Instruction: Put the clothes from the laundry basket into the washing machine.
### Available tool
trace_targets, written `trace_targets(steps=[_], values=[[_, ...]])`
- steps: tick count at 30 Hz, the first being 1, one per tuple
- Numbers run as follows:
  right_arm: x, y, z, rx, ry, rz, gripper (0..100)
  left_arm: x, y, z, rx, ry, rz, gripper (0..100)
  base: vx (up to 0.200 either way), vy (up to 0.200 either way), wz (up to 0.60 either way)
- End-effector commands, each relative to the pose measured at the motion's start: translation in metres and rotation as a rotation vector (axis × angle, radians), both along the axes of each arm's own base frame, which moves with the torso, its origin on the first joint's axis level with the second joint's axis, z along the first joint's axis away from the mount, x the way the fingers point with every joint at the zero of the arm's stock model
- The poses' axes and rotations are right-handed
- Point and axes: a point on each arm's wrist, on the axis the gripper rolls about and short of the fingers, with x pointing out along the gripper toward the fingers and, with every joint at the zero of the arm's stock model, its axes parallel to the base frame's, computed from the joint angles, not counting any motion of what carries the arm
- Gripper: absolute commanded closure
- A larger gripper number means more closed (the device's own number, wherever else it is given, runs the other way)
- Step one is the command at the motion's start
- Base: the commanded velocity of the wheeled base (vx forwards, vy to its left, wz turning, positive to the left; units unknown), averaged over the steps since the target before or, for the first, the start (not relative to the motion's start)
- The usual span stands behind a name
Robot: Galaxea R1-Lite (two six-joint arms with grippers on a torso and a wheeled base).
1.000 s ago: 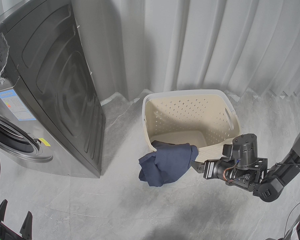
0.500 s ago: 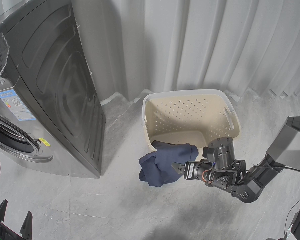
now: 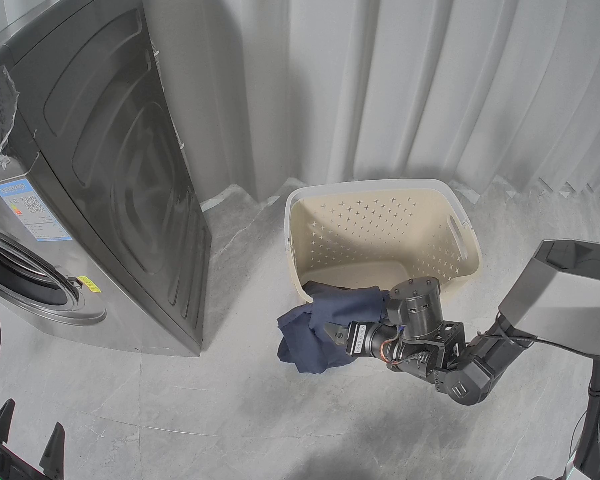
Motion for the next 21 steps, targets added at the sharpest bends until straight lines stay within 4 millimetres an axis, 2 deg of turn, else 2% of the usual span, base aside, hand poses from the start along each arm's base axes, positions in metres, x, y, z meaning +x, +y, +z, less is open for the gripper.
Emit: trace_targets(steps=[1,9,16,17,21], values=[[0.002,0.006,-0.009,-0.007,0.01,0.012,0,0.0,0.0,-0.004,0.0,0.005,0.0,0,0.0,0.0,0.0],[0.019,0.02,-0.018,0.01,-0.011,0.008,0,0.0,0.0,-0.004,-0.002,0.005,0.0,0,0.0,0.0,0.0],[0.028,0.023,-0.02,0.017,-0.024,-0.007,0,0.0,0.0,-0.004,-0.002,0.004,0.0,0,0.0,0.0,0.0],[0.028,0.026,-0.019,0.029,-0.037,-0.003,100,0.0,0.0,-0.004,-0.002,0.005,0.0,0,0.0,0.0,0.0],[0.026,0.028,-0.016,0.05,-0.065,0.003,100,0.0,0.0,-0.004,-0.002,0.005,0.0,0,0.0,0.0,0.0]])
